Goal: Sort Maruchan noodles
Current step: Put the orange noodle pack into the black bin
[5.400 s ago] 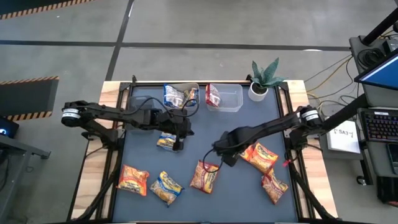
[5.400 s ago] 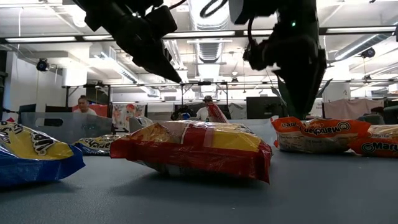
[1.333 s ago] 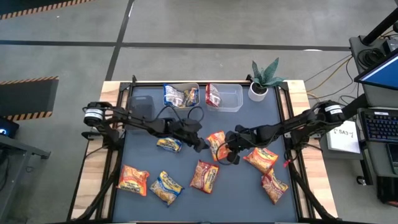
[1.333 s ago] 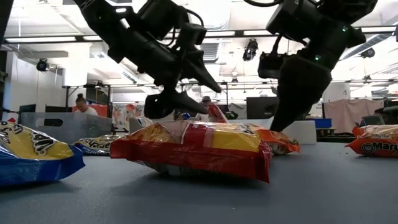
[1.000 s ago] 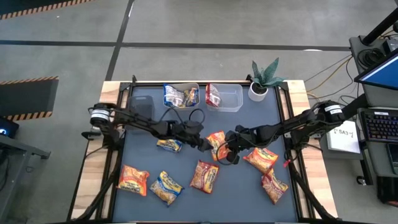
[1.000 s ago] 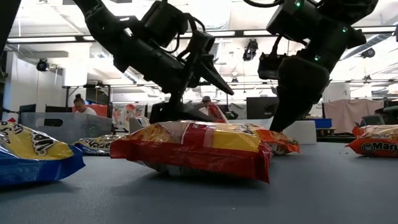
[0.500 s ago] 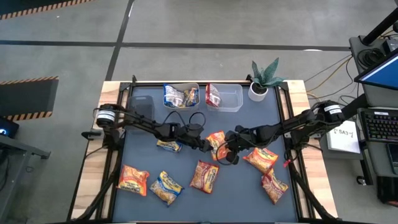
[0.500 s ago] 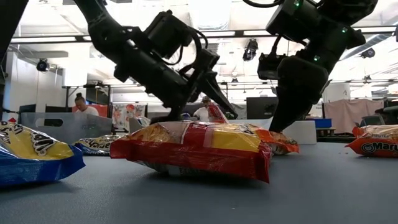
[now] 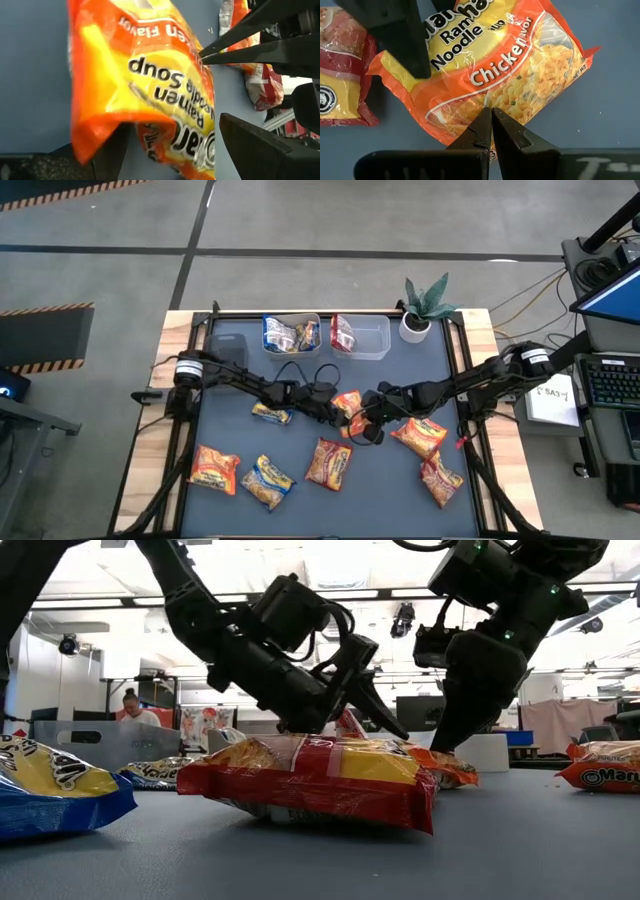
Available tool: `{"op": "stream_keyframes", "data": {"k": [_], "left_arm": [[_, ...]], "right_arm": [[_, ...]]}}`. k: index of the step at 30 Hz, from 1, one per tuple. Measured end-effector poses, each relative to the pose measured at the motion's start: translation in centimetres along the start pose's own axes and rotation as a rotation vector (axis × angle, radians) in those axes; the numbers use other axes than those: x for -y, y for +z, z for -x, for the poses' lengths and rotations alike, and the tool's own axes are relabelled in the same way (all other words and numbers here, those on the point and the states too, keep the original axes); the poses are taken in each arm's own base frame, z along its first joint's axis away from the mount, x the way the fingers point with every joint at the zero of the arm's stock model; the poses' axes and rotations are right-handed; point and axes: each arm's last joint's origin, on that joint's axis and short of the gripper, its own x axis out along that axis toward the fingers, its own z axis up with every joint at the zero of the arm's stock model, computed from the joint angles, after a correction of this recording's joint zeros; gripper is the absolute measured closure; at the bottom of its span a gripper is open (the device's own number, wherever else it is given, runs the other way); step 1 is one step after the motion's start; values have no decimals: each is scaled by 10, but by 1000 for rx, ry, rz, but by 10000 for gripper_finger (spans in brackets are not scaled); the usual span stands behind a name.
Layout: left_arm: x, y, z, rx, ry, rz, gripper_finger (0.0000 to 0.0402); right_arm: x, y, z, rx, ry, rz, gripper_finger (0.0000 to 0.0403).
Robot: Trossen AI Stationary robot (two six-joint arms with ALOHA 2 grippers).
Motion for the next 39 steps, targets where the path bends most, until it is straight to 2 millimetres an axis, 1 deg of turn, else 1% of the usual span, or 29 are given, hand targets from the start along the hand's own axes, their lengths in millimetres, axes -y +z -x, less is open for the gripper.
{"op": "stream_keyframes", "data": {"k": [7, 14, 18, 24, 26, 29, 35, 37, 39], "left_arm": [[-1, 4, 0, 4, -2, -15, 119], [-1, 4, 0, 27, 10, -33, 140], [-1, 4, 0, 33, 16, -42, 175], [-1, 5, 0, 37, 20, -37, 246], [-1, 5, 0, 39, 19, -37, 264], [-1, 5, 0, 41, 18, -37, 278], [0, 5, 1, 37, 11, -64, 280], [3, 6, 3, 34, 6, -92, 280], [7, 8, 7, 42, -5, -128, 280]], "right_arm": [[0, 1, 0, 9, -2, 9, 394], [0, 1, 0, 16, 0, 7, 394], [-1, 2, 0, 28, 4, 6, 394], [-1, 3, 2, 37, 11, 12, 394], [-1, 6, 7, 55, 19, 13, 394], [-2, 10, 19, 104, 21, 13, 394], [3, 17, 51, 226, 6, 47, 394], [4, 22, 64, 304, -10, 53, 394], [7, 21, 74, 343, -33, 59, 394]]}}
